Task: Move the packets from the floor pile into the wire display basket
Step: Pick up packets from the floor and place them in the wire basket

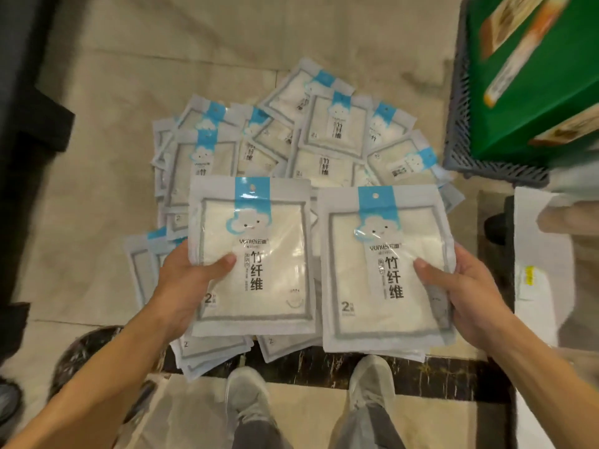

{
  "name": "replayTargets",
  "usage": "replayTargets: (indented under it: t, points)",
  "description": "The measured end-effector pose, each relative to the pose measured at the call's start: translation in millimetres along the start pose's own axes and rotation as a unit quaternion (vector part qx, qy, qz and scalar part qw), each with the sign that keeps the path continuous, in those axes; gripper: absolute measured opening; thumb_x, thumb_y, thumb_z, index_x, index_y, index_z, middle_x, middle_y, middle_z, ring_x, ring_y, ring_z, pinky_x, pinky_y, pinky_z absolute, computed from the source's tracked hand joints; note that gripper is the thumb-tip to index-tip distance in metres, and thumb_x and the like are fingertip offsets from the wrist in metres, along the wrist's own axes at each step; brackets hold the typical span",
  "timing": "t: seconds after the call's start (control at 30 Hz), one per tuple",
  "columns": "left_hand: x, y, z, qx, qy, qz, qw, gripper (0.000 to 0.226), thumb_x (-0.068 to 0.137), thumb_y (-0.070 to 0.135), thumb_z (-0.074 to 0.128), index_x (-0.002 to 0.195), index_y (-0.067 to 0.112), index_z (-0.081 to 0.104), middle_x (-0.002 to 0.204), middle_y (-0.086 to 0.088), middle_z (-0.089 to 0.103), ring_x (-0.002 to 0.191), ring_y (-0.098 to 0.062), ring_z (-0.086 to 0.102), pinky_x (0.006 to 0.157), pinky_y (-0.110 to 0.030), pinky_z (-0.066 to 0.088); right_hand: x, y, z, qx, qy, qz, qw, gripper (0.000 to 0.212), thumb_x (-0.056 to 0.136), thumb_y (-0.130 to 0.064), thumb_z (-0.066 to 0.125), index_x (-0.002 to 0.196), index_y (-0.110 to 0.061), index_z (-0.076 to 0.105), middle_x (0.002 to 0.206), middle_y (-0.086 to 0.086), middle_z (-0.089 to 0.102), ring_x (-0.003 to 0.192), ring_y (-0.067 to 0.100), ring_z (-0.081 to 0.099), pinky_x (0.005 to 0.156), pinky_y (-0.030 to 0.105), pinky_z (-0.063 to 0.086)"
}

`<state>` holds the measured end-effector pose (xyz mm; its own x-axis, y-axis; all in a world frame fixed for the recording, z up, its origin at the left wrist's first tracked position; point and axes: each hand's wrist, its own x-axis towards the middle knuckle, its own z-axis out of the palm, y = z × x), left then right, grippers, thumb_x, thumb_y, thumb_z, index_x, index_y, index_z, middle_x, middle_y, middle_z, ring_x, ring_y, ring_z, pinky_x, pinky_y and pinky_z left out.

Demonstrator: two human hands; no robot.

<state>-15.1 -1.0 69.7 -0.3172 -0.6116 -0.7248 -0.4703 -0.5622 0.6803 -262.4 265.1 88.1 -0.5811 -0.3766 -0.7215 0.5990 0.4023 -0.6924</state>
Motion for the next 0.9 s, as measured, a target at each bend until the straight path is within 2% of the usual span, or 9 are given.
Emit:
replayTargets:
  t: [0.13, 0.27, 0.4, 0.53, 0.7, 0.9]
  points:
    - [-65, 84, -19, -0.017, -0.012, 0.019, 1.0, 0.042, 0.085, 0.002, 0.075, 0.124, 0.013, 0.066, 0.114, -0.01, 0.077, 0.105, -0.029, 0.074, 0.094, -0.053, 0.058, -59, -94, 9, -0.004, -0.024, -0.031, 0.999, 0.048, 0.08, -0.009, 0.069, 0.128, -0.015, 0.063, 0.117, 0.015, 0.076, 0.103, 0.036, 0.075, 0.082, 0.058, 0.06]
    - [-135, 176, -48, -0.052, -0.001, 0.041, 0.998, 0.038, 0.083, 0.0, 0.075, 0.118, 0.012, 0.068, 0.107, -0.011, 0.078, 0.099, -0.03, 0.076, 0.084, -0.049, 0.062, -130, -194, 35, -0.014, -0.037, -0.072, 0.997, 0.038, 0.088, -0.002, 0.064, 0.124, -0.011, 0.064, 0.114, 0.014, 0.077, 0.099, 0.034, 0.076, 0.077, 0.05, 0.064]
    - [-218, 261, -90, -0.071, 0.005, 0.076, 0.995, 0.039, 0.083, 0.003, 0.077, 0.118, 0.016, 0.069, 0.109, -0.009, 0.078, 0.1, -0.03, 0.076, 0.091, -0.052, 0.058, -212, -286, 70, -0.023, -0.047, -0.108, 0.993, 0.031, 0.092, 0.002, 0.062, 0.118, -0.013, 0.067, 0.108, 0.013, 0.078, 0.091, 0.031, 0.077, 0.066, 0.04, 0.065]
    - [-307, 334, -137, -0.091, 0.012, 0.117, 0.989, 0.047, 0.076, 0.009, 0.079, 0.122, 0.015, 0.067, 0.112, -0.01, 0.077, 0.103, -0.032, 0.074, 0.096, -0.056, 0.055, -299, -363, 112, -0.032, -0.077, -0.149, 0.985, 0.027, 0.093, -0.007, 0.066, 0.119, -0.014, 0.067, 0.106, 0.013, 0.079, 0.093, 0.032, 0.077, 0.066, 0.04, 0.065]
    - [-421, 389, -202, -0.114, 0.041, 0.148, 0.982, 0.042, 0.085, 0.002, 0.073, 0.124, 0.014, 0.064, 0.112, -0.01, 0.077, 0.104, -0.031, 0.074, 0.096, -0.057, 0.055, -405, -439, 157, -0.036, -0.123, -0.184, 0.974, 0.028, 0.092, -0.011, 0.067, 0.121, -0.012, 0.066, 0.109, 0.015, 0.078, 0.096, 0.034, 0.077, 0.078, 0.05, 0.063]
    - [-535, 410, -274, -0.158, 0.1, 0.199, 0.962, 0.042, 0.086, 0.002, 0.072, 0.126, 0.012, 0.065, 0.112, -0.012, 0.077, 0.104, -0.032, 0.074, 0.092, -0.055, 0.057, -500, -485, 198, -0.034, -0.167, -0.21, 0.963, 0.018, 0.093, -0.008, 0.068, 0.111, -0.011, 0.067, 0.101, 0.015, 0.079, 0.088, 0.033, 0.077, 0.072, 0.049, 0.064]
